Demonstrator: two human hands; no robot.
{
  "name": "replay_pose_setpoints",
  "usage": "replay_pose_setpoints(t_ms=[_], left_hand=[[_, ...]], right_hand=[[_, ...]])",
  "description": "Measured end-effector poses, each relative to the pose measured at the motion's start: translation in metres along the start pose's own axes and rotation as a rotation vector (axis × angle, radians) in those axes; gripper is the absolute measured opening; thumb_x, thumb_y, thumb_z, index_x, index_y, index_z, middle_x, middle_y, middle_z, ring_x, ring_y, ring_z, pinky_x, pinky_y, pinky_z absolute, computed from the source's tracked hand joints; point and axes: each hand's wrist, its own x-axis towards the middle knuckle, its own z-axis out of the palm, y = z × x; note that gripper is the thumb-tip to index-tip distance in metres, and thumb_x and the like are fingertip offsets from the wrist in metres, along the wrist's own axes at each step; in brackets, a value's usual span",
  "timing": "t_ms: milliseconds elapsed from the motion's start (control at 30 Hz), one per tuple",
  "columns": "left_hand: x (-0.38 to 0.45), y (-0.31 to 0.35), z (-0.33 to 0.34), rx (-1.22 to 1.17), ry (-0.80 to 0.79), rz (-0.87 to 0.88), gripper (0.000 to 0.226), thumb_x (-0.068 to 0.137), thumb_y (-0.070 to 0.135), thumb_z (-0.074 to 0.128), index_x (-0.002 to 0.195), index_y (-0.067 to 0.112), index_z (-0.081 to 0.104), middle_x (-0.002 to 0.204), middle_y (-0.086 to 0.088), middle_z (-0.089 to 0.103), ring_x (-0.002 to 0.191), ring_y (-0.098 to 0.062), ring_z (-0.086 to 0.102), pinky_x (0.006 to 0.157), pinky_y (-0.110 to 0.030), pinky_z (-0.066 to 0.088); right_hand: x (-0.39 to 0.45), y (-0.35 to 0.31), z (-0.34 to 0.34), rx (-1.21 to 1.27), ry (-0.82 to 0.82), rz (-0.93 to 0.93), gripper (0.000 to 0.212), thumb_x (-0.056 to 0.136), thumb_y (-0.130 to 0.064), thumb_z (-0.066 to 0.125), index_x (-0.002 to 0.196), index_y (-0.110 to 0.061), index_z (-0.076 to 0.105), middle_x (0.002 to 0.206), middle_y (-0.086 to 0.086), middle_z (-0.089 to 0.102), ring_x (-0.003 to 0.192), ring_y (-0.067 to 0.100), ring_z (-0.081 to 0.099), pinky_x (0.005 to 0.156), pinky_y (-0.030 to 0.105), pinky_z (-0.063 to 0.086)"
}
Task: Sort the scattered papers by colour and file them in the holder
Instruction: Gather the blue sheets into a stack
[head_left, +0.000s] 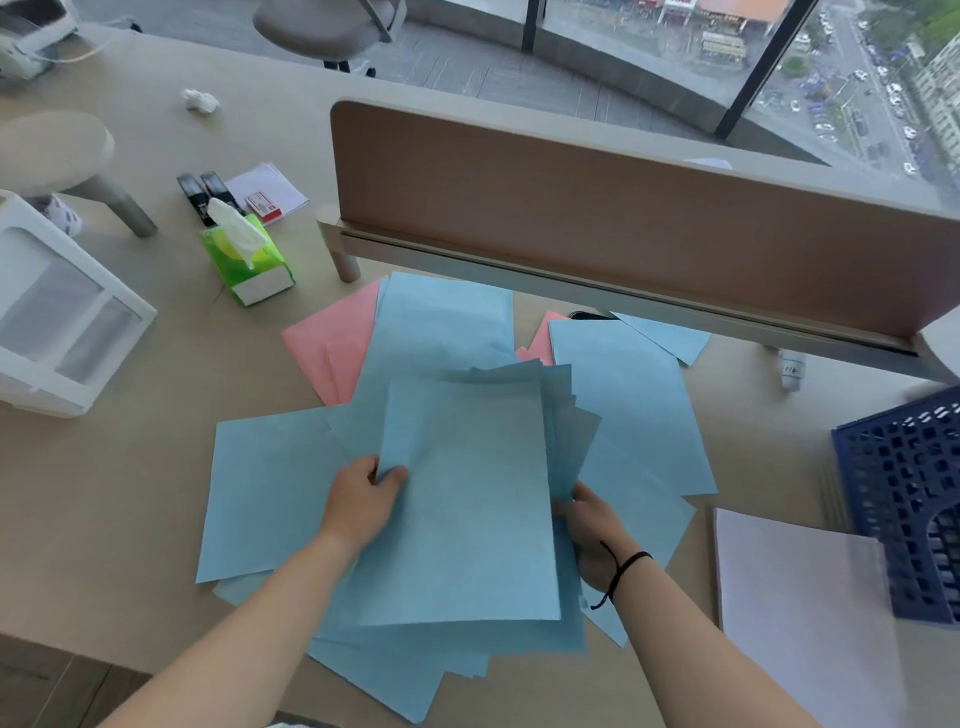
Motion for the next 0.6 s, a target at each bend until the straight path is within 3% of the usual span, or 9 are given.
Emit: replay_pose_setpoints(t_ms=[67,133,167,233,300,367,433,500,600], left_hand=[[-0.004,-0.007,0.012,0.027,-0.016,-0.001,0.020,0.085,0.033,0.069,0.090,0.014,0.071,0.092,0.000,0.071,0.090,-0.021,0.066,0.077,-0.033,0.050],[-0.003,-0.012,0.017,0.029,-0.030,-0.003,0.027,0.078,0.043,0.067,0.093,0.021,0.072,0.099,0.003,0.071,0.100,-0.020,0.065,0.088,-0.037,0.052],[-0.002,-0.011,0.018,0.006,-0.041,-0.003,0.023,0.079,0.038,0.069,0.095,0.022,0.071,0.101,0.003,0.071,0.101,-0.020,0.065,0.090,-0.037,0.052],[-0.005,-0.004,0.017,-0.086,-0.041,-0.026,0.025,0.083,0.018,0.075,0.105,0.019,0.063,0.103,-0.002,0.071,0.099,-0.022,0.067,0.088,-0.037,0.053],[-0.006,0.002,0.014,-0.272,-0.007,-0.113,0.049,0.079,0.003,0.078,0.116,0.018,0.049,0.103,-0.012,0.070,0.090,-0.027,0.069,0.081,-0.041,0.056],[-0.005,0.008,0.006,-0.484,-0.021,-0.198,0.067,0.078,-0.005,0.076,0.126,0.024,0.039,0.099,-0.016,0.071,0.080,-0.028,0.070,0.070,-0.039,0.057],[-0.006,0.014,-0.002,-0.576,-0.104,-0.209,0.060,0.079,-0.008,0.072,0.129,0.013,0.048,0.104,-0.019,0.072,0.079,-0.027,0.073,0.067,-0.038,0.060],[-0.011,0.025,-0.008,-0.593,-0.202,-0.155,0.040,0.081,-0.008,0.069,0.120,0.001,0.061,0.112,-0.022,0.071,0.084,-0.025,0.074,0.073,-0.036,0.061],[-0.017,0.038,-0.019,-0.663,-0.259,-0.042,0.038,0.069,0.012,0.085,0.104,0.009,0.073,0.111,-0.015,0.074,0.094,-0.024,0.073,0.077,-0.032,0.060]], right_hand=[[-0.005,-0.002,0.002,0.049,-0.058,0.008,0.040,0.094,0.008,0.052,0.117,-0.021,0.066,0.106,0.015,0.076,0.095,0.040,0.072,0.081,0.051,0.060],[-0.009,-0.005,0.002,0.076,-0.116,0.012,0.044,0.092,0.010,0.054,0.119,-0.022,0.065,0.109,0.016,0.075,0.096,0.040,0.072,0.081,0.052,0.060],[-0.012,-0.006,0.001,0.081,-0.137,0.012,0.044,0.092,0.010,0.054,0.120,-0.022,0.065,0.109,0.017,0.075,0.095,0.040,0.072,0.080,0.051,0.060],[-0.016,-0.008,-0.001,0.109,-0.151,0.007,0.042,0.094,0.009,0.051,0.119,-0.021,0.066,0.106,0.017,0.076,0.090,0.038,0.074,0.080,0.051,0.060],[-0.019,-0.010,-0.002,0.129,-0.122,-0.007,0.034,0.098,0.001,0.050,0.119,-0.020,0.067,0.104,0.015,0.077,0.086,0.034,0.074,0.081,0.049,0.060],[-0.020,-0.010,-0.004,0.161,-0.081,-0.017,0.025,0.101,-0.024,0.055,0.120,-0.016,0.069,0.106,0.013,0.077,0.093,0.032,0.074,0.085,0.047,0.059],[-0.022,-0.012,-0.005,0.174,-0.074,-0.041,0.037,0.098,-0.044,0.056,0.119,-0.016,0.070,0.112,0.010,0.076,0.102,0.030,0.073,0.090,0.048,0.058],[-0.025,-0.014,-0.003,0.110,-0.096,-0.159,0.031,0.097,-0.033,0.062,0.123,-0.016,0.066,0.115,0.008,0.075,0.105,0.030,0.072,0.093,0.051,0.056],[-0.036,-0.023,0.001,0.022,-0.046,-0.330,0.026,0.093,-0.005,0.064,0.119,-0.010,0.066,0.110,0.010,0.076,0.099,0.029,0.074,0.086,0.045,0.059]])
